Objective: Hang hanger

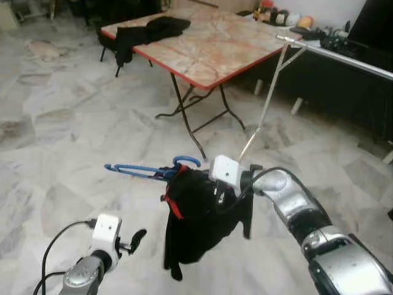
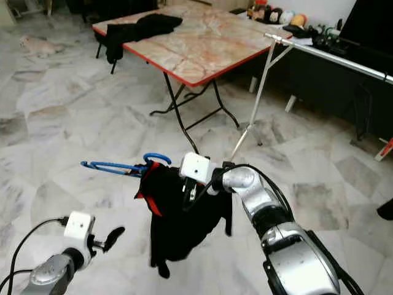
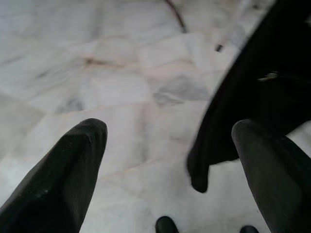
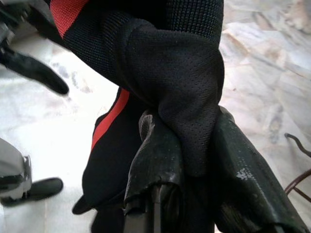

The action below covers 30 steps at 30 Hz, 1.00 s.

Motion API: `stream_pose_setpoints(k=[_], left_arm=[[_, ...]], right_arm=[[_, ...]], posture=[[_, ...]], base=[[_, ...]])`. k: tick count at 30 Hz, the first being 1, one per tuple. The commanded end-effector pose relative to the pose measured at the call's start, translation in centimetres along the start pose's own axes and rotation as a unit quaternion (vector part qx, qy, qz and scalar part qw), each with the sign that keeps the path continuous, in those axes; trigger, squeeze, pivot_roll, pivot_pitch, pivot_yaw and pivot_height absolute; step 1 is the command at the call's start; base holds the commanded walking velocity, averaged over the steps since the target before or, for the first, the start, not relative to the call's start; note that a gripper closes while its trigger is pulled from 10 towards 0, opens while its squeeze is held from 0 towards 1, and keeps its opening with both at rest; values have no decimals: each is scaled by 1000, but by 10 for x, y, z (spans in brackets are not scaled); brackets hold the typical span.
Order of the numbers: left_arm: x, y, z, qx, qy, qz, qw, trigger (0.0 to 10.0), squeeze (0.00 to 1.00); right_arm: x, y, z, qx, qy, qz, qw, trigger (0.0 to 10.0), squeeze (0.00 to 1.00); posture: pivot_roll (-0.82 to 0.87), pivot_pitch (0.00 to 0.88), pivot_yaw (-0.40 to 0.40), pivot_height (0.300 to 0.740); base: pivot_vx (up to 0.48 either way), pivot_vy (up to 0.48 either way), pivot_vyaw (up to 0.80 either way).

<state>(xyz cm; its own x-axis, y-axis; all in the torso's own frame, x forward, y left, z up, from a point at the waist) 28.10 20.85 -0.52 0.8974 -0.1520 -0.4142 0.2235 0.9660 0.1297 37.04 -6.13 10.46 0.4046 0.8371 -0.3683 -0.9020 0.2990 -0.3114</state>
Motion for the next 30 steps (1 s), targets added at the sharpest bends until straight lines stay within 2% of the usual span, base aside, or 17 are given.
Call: stream_pose_setpoints(k=[1, 7, 16, 20, 27, 30], left_arm=[[-3, 7, -4, -7, 5, 20, 1000, 10000, 0], [0, 1, -2, -11, 1, 14, 1000, 10000, 0], [4, -4, 2, -8, -6, 14, 1000, 10000, 0], [4, -6, 1, -3, -6, 14, 1000, 10000, 0], [9, -10, 3, 16, -2, 17, 1000, 10000, 0], [11, -14, 6, 16, -7, 12, 1000, 10000, 0]], right_arm=[[0, -9, 14, -21, -14, -11, 1000, 10000, 0], [1, -10, 16, -18, -19, -10, 1000, 10000, 0], [4, -8, 17, -20, -19, -8, 1000, 10000, 0], [5, -7, 17, -33, -14, -8, 999, 10000, 0], [6, -8, 14, -21, -12, -13, 1000, 10000, 0], [7, -7, 15, -17, -16, -9, 1000, 10000, 0]], posture=[[-18, 54, -57, 740], [-18, 53, -59, 740], [-13, 45, -63, 740], [-11, 43, -64, 740], [-6, 35, -65, 740], [-4, 32, -66, 740]], base=[[0, 0, 800], [0, 0, 777], [0, 0, 140], [0, 0, 662], [0, 0, 800], [0, 0, 0]])
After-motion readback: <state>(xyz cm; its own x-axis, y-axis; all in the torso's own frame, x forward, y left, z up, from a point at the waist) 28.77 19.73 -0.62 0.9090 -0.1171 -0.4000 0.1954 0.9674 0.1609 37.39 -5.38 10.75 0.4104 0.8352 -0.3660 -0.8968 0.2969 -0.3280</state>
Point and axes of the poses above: a point about 5 cm out from each wrist's last joint towards the gripper, its own x axis pointing out of the wrist towards the gripper, its own z axis along the axis of the wrist's last joint, y = z × x, the point moved 5 cm from there along x, pointing out of the wrist towards the gripper, and after that the axes turned 5 degrees about x, right-handed, at the moved point
